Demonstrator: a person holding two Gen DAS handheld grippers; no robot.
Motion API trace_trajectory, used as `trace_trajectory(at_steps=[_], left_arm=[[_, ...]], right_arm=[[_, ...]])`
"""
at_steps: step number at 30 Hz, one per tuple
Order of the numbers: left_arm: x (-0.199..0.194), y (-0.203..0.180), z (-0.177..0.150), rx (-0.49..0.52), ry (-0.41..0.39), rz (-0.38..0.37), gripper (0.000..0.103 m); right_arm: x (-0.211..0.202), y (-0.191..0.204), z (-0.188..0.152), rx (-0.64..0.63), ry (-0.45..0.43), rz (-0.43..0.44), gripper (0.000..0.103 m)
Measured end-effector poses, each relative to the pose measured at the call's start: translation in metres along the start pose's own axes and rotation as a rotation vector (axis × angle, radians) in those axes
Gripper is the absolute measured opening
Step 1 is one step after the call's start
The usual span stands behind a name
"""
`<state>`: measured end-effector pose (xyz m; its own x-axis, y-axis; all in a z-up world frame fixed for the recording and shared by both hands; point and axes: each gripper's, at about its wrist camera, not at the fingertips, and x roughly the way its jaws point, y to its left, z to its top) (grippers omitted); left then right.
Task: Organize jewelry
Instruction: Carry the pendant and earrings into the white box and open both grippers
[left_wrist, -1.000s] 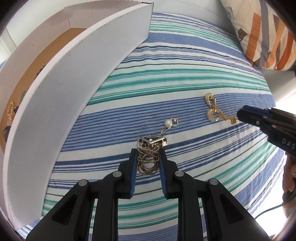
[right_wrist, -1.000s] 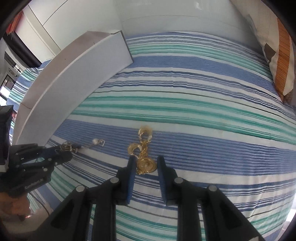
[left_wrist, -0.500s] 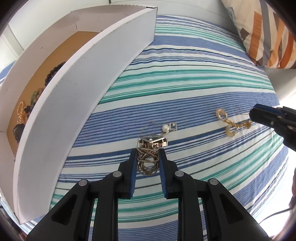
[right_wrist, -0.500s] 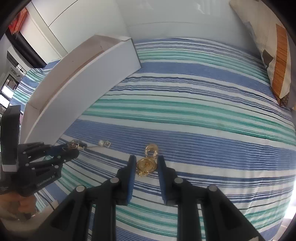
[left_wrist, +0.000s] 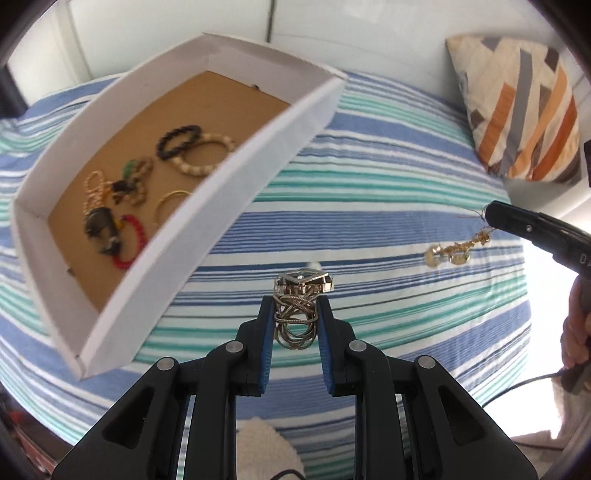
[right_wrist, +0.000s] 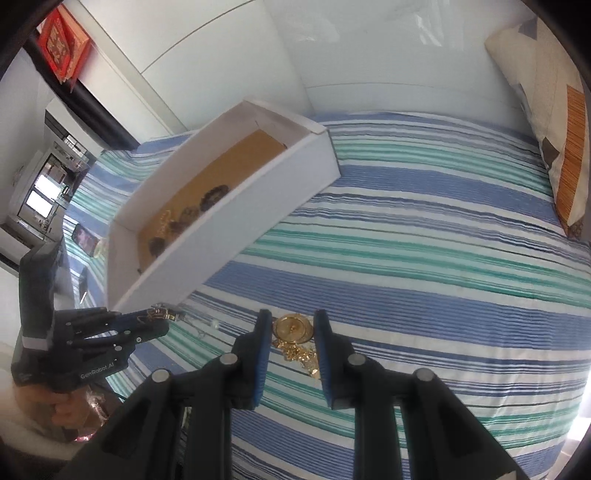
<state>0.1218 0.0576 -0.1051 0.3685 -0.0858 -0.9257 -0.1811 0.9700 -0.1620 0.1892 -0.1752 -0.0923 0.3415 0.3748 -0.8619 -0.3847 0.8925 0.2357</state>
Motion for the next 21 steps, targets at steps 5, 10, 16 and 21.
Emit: trace_trajectory(at_steps=[5, 10, 16, 21], left_arm=[[-0.05, 0.039, 0.007, -0.101, -0.057, 0.028, 0.021], [-0.081, 0.083, 0.019, -0.219, -0.101, 0.083, 0.021], [-0.088, 0.139, 0.035, -0.381, -0.112, 0.13, 0.021], [-0.077, 0.176, 0.045, -0.481, -0.089, 0.132, 0.021]], right_arm=[[-0.018, 0.044, 0.031, -0.098, -0.025, 0.077, 0.023], [-0.022, 0.091, 0.073, -0.216, -0.04, 0.15, 0.023], [-0.004, 0.146, 0.121, -0.323, -0.046, 0.218, 0.023], [0.027, 0.18, 0.15, -0.374, -0.025, 0.244, 0.023]])
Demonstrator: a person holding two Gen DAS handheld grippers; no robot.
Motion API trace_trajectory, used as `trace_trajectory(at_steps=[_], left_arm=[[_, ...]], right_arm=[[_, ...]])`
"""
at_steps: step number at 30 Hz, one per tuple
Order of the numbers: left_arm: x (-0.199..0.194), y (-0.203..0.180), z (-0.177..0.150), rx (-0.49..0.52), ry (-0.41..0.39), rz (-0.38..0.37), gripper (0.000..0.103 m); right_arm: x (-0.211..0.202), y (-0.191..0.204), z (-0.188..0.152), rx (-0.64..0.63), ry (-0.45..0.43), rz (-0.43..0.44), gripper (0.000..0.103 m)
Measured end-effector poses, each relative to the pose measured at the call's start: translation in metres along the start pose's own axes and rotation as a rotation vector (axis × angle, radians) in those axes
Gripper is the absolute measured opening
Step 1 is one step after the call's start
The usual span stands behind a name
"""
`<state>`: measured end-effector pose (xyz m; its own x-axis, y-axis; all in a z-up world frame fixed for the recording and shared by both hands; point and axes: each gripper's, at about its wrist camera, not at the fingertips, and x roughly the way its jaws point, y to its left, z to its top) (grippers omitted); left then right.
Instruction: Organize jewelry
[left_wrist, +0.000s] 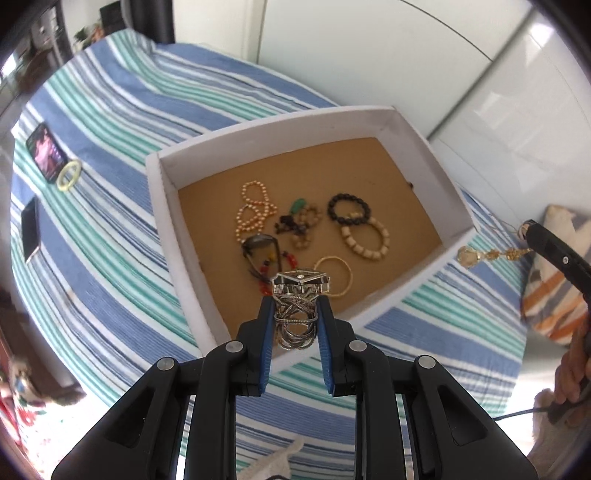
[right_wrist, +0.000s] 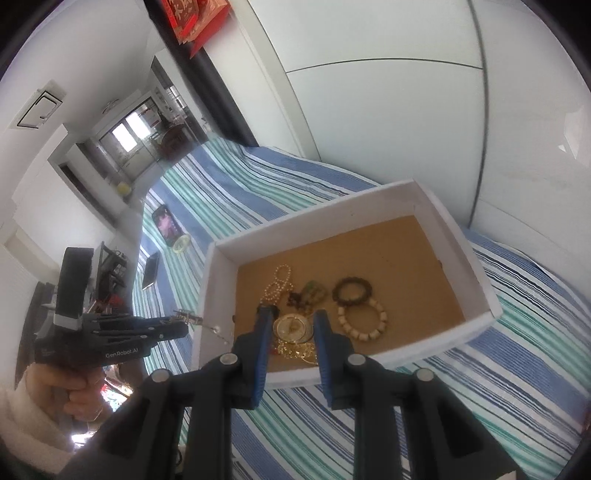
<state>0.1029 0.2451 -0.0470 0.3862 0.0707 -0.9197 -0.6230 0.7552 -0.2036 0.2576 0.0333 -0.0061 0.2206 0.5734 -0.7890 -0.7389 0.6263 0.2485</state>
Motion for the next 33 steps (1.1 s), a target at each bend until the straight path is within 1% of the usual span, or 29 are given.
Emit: trace_trajectory(at_steps=[3, 7, 12, 15, 16, 17, 18, 19, 20, 21, 22, 23, 24, 25, 26, 29, 31, 33], left_arm=[[0.011, 0.005, 0.007, -0.018, 0.013, 0.012, 0.021], [0.036, 0.011, 0.012, -0.054, 0.05, 0.018, 0.021], [0.066, 0.017, 0.008, -0.095, 0.103, 0.026, 0.021], [0.074, 0.017, 0.005, -0.1, 0.102, 0.045, 0.024], [0.073, 0.016, 0.004, -0.098, 0.094, 0.053, 0.027], [0.071, 0.014, 0.003, -0.094, 0.084, 0.059, 0.037], [0.069, 0.013, 0.003, -0.092, 0.075, 0.065, 0.045], [0.066, 0.011, 0.002, -0.093, 0.06, 0.078, 0.06], [0.062, 0.009, 0.002, -0.09, 0.041, 0.099, 0.069], [0.057, 0.006, 0.002, -0.082, 0.023, 0.116, 0.072], [0.051, 0.003, 0.002, -0.07, 0.005, 0.136, 0.078], [0.045, -0.003, 0.001, -0.055, -0.015, 0.158, 0.085], [0.038, -0.008, 0.001, -0.041, -0.034, 0.179, 0.091], [0.032, -0.013, 0.0, -0.032, -0.051, 0.213, 0.097], [0.026, -0.019, -0.001, -0.022, -0.072, 0.253, 0.098], [0.008, -0.034, -0.004, 0.006, -0.107, 0.313, 0.098], [-0.001, -0.038, -0.006, 0.002, -0.119, 0.324, 0.098], [-0.008, -0.04, -0.007, -0.01, -0.108, 0.309, 0.098]], right_arm=[[0.029, 0.005, 0.02, -0.02, 0.035, 0.008, 0.023], [0.066, 0.01, 0.031, -0.032, 0.096, 0.014, 0.023], [0.117, 0.01, 0.031, -0.04, 0.177, 0.005, 0.023], [0.135, 0.006, 0.026, -0.033, 0.198, 0.006, 0.026], [0.138, 0.006, 0.026, -0.029, 0.199, 0.005, 0.027], [0.139, 0.006, 0.025, -0.025, 0.199, -0.002, 0.034], [0.138, 0.006, 0.025, -0.023, 0.195, -0.008, 0.038], [0.135, 0.007, 0.026, -0.024, 0.186, -0.02, 0.045], [0.132, 0.007, 0.027, -0.029, 0.177, -0.034, 0.047], [0.127, 0.008, 0.028, -0.037, 0.166, -0.05, 0.047], [0.121, 0.01, 0.03, -0.048, 0.156, -0.066, 0.048], [0.114, 0.013, 0.031, -0.058, 0.145, -0.08, 0.051], [0.11, 0.015, 0.033, -0.066, 0.137, -0.093, 0.055], [0.104, 0.017, 0.033, -0.077, 0.132, -0.114, 0.065], [0.1, 0.019, 0.032, -0.089, 0.132, -0.136, 0.07], [0.087, 0.022, 0.026, -0.126, 0.138, -0.196, 0.07], [0.08, 0.021, 0.021, -0.135, 0.145, -0.224, 0.07], [0.073, 0.021, 0.015, -0.141, 0.151, -0.251, 0.071]])
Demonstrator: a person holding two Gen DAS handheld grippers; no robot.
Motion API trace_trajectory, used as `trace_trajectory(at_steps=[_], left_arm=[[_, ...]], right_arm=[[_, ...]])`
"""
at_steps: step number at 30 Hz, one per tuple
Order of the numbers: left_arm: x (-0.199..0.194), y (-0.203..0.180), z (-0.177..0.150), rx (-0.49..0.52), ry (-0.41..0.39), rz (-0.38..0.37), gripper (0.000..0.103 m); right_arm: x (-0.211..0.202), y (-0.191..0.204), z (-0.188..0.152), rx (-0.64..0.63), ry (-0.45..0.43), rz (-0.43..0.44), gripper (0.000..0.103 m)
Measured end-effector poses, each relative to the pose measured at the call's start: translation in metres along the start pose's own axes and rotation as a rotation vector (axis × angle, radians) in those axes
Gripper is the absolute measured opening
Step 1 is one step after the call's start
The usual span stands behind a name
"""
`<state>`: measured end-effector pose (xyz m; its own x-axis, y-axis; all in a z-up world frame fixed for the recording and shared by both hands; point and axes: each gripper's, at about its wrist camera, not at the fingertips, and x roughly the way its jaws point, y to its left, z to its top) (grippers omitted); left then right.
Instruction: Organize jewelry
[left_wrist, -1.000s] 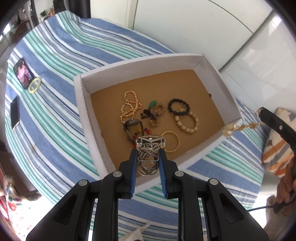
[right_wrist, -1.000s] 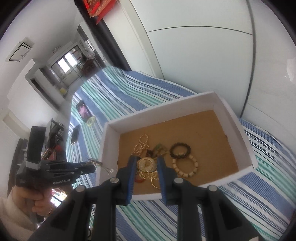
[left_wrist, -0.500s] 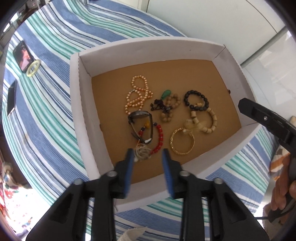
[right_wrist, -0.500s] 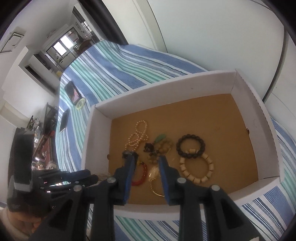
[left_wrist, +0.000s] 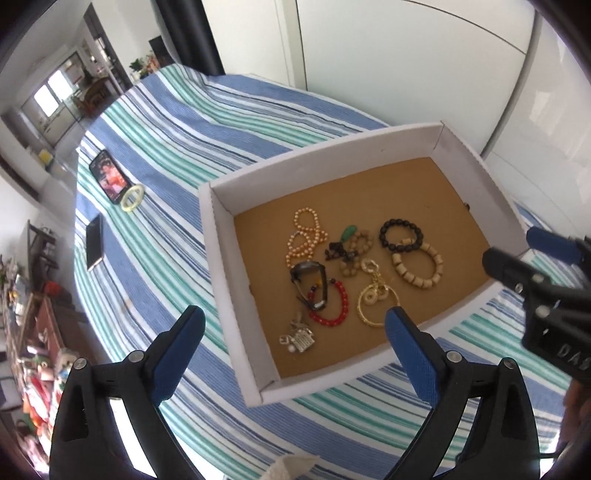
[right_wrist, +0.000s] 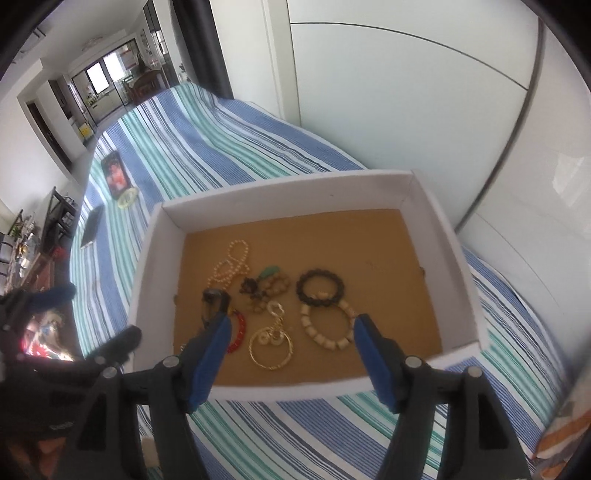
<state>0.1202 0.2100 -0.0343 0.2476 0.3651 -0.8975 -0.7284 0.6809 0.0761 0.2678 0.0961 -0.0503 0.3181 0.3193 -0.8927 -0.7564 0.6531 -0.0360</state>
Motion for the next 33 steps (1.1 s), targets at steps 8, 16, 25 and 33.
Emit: trace_trajectory(at_steps=[8, 16, 25, 33], left_arm=[[-0.017, 0.01, -0.008, -0.065, 0.012, -0.061, 0.098], [-0.024, 0.02, -0.012, -0.102, 0.023, -0.036, 0.098], [-0.024, 0.025, -0.015, -0.116, 0.032, -0.029, 0.098], [-0.025, 0.022, -0.014, -0.106, 0.036, -0.043, 0.098]], right_arm=[[-0.014, 0.006, -0.022, -0.004, 0.045, -0.022, 0.078], [-0.025, 0.018, -0.027, -0.009, 0.046, -0.025, 0.078], [-0.034, 0.029, -0.021, -0.022, 0.025, -0.04, 0.078], [-0.036, 0.028, -0.018, -0.019, 0.012, -0.055, 0.078]])
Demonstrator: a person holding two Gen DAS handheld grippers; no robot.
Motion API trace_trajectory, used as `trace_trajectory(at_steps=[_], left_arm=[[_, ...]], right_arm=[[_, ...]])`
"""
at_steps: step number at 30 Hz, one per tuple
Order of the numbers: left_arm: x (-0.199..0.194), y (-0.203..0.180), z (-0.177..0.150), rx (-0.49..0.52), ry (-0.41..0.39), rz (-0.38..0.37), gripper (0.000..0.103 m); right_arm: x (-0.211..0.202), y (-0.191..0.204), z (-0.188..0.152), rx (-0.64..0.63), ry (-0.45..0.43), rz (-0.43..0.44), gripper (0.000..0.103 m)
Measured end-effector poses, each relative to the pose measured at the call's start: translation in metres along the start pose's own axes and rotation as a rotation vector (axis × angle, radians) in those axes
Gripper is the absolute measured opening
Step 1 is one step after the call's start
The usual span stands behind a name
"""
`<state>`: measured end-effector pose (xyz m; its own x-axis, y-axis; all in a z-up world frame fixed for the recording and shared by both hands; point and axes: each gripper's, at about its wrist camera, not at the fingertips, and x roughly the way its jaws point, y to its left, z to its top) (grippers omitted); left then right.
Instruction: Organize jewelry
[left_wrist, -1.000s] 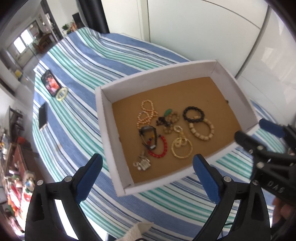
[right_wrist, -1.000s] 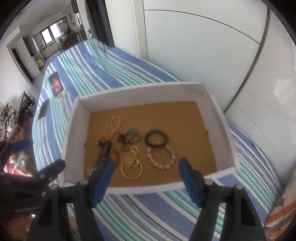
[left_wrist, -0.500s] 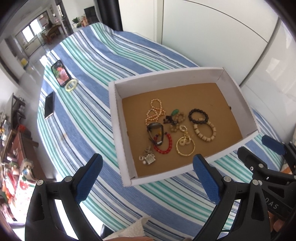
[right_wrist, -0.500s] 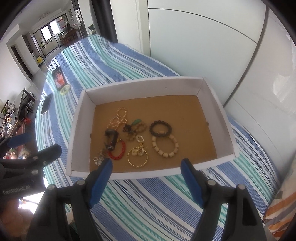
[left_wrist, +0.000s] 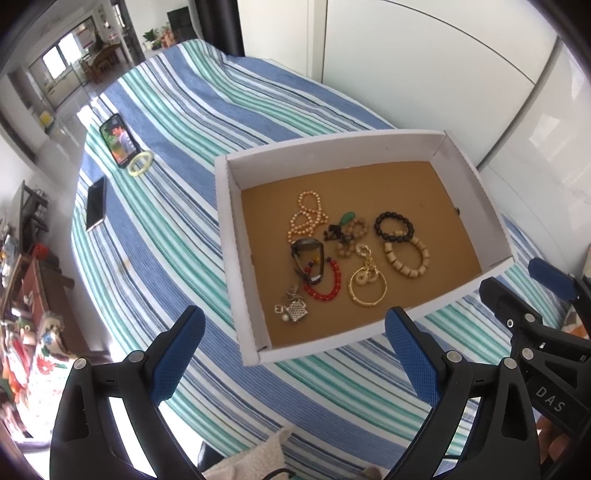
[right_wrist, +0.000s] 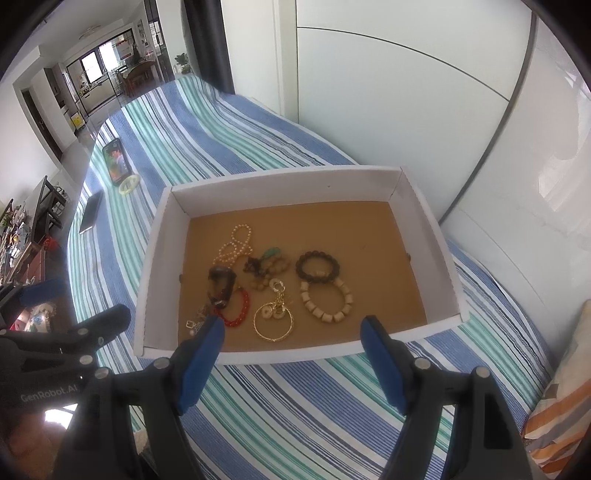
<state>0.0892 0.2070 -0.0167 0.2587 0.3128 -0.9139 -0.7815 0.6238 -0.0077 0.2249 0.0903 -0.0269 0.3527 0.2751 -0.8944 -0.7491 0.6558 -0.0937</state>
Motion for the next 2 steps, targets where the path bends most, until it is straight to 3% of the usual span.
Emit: trace_trajectory(at_steps=[2], left_arm=[[-0.0016, -0.0024, -0.0005, 0.009, -0.007, 0.002, 0.098]], right_arm=[[-0.0007, -0.0014, 0.0001, 0.006, -0.004, -0.001, 0.078]])
